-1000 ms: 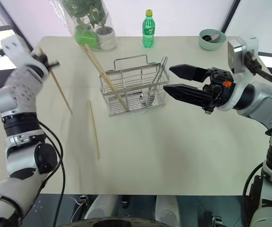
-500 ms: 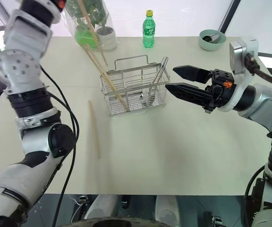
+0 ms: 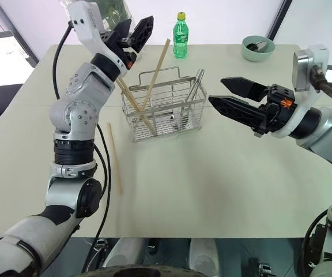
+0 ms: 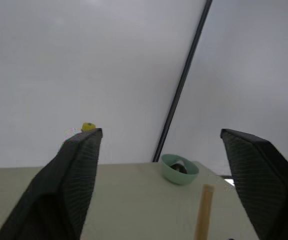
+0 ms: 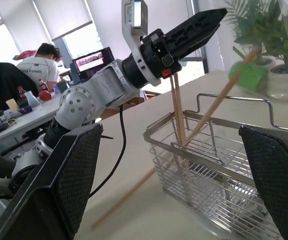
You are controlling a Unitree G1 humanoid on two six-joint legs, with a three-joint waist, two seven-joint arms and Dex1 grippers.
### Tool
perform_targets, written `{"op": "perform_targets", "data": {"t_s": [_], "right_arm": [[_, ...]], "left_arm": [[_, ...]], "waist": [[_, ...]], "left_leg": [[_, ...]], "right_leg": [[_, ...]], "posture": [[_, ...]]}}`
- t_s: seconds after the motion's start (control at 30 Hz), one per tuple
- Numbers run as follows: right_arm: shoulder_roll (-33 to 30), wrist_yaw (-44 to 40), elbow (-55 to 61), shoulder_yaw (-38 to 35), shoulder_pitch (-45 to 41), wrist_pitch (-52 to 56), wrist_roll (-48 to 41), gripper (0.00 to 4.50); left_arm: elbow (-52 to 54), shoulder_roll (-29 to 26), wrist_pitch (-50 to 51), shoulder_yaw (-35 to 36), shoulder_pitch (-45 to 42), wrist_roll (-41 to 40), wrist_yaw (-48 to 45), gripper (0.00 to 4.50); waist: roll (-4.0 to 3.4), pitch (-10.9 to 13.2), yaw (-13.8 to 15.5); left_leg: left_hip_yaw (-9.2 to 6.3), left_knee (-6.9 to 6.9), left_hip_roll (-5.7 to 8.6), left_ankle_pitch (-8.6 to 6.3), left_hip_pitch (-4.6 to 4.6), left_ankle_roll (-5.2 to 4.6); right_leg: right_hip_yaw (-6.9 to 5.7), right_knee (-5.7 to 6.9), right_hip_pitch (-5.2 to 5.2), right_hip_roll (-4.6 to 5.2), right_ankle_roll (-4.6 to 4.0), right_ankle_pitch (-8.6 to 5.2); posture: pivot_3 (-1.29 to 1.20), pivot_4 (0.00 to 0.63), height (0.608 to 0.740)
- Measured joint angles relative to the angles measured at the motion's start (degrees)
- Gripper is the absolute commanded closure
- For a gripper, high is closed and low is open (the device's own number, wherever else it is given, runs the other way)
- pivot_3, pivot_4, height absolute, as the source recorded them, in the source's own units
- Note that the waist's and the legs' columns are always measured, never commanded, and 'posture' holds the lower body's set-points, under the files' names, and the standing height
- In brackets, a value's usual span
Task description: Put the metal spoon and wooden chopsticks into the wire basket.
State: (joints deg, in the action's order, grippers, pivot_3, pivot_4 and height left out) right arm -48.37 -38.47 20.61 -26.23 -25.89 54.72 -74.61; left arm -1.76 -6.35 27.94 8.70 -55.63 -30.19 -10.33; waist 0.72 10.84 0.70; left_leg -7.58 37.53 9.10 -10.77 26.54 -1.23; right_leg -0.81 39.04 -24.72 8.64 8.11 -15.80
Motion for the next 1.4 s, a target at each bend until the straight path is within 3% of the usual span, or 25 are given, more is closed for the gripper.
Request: {"op": "perform_targets", "data": {"t_s": [0.17, 0.3, 0.43, 0.53, 0.77, 1.0, 1.27, 1.37, 1.4], "right_arm": [[-0.1, -0.1, -0.8, 0.1, -0.1, -0.3, 0.1, 0.00], [-0.1, -0.5, -1.8, 0.6, -0.6, -0.5, 0.3, 0.00], [-0.1, -1.7, -2.4, 1.3, -1.3, -0.8, 1.4, 0.00], [-0.1, -2.8, -3.1, 1.8, -1.3, -1.4, 2.1, 0.00], [0.0, -5.4, -5.4, 5.0, -2.9, -1.8, 4.6, 0.00], [0.2, -6.9, -6.6, 5.7, -4.8, -2.2, 6.1, 0.00], [1.2, -6.9, -6.1, 5.7, -3.7, -2.2, 6.3, 0.00], [1.2, -6.5, -5.8, 5.5, -3.3, -2.2, 6.2, 0.00], [1.2, -6.4, -5.4, 5.5, -3.1, -2.2, 6.2, 0.00]], "left_arm": [[3.0, -1.4, 1.0, 0.2, -0.1, 0.0, 1.2, 0.04], [5.4, -5.2, 5.5, 3.2, -1.8, 1.0, 7.5, 0.04], [9.9, -9.6, 22.3, 8.2, -3.8, 2.7, 20.2, 0.04], [11.8, -9.5, 37.6, 14.1, -3.2, 6.0, 30.0, 0.04], [15.5, -0.1, 61.8, 22.9, 2.1, 12.8, 36.4, 0.04], [17.4, 4.1, 64.1, 20.3, 12.0, 13.4, 34.7, 0.04], [15.6, 3.9, 64.1, 17.0, 14.3, 12.5, 32.0, 0.04], [13.9, 3.3, 64.1, 16.9, 13.4, 12.8, 31.6, 0.85], [13.0, 3.2, 64.1, 16.9, 12.8, 13.0, 31.3, 1.31]], "waist": [[-0.01, 0.0, -0.1], [-0.01, 0.0, -0.3], [-0.01, 0.0, -0.2], [-0.01, 0.0, 0.0], [0.05, 0.0, 0.2], [0.05, 0.0, 0.1], [0.00, 0.0, 0.1], [-0.05, 0.0, 0.2], [-0.04, 0.0, 0.3]], "left_leg": [[0.00, 0.00, 0.00, 0.00, -0.02, 0.00], [0.00, -0.04, -0.01, 0.00, -0.03, 0.00], [-0.01, -0.05, -0.01, 0.00, -0.04, -0.01], [-0.01, -0.04, -0.01, 0.00, -0.04, 0.00], [-0.02, 0.08, 0.03, -0.03, 0.00, 0.06], [-0.02, 0.03, 0.01, -0.09, -0.03, 0.15], [-0.02, 0.05, 0.02, -0.10, -0.05, 0.16], [-0.02, 0.05, 0.01, -0.10, -0.06, 0.16], [-0.02, 0.06, 0.01, -0.10, -0.05, 0.16]], "right_leg": [[0.00, 0.00, 0.01, -0.01, 0.00, 0.00], [0.00, 0.00, -0.01, -0.02, 0.00, 0.00], [0.00, 0.00, -0.01, -0.04, 0.02, -0.01], [0.00, 0.03, -0.01, -0.07, 0.03, -0.01], [-0.03, 0.04, 0.03, -0.07, 0.07, 0.02], [-0.02, 0.04, 0.02, -0.06, 0.07, 0.02], [-0.02, 0.03, 0.05, -0.03, 0.07, 0.02], [-0.03, 0.03, 0.06, -0.03, 0.06, 0.02], [-0.03, 0.03, 0.06, -0.03, 0.06, 0.02]], "posture": [[0.00, 0.150, 0.684], [0.00, 0.150, 0.684], [0.00, 0.150, 0.684], [0.00, 0.150, 0.684], [0.00, 0.150, 0.684], [0.00, 0.150, 0.684], [0.00, 0.150, 0.684], [0.00, 0.150, 0.684], [0.00, 0.150, 0.684]]}}
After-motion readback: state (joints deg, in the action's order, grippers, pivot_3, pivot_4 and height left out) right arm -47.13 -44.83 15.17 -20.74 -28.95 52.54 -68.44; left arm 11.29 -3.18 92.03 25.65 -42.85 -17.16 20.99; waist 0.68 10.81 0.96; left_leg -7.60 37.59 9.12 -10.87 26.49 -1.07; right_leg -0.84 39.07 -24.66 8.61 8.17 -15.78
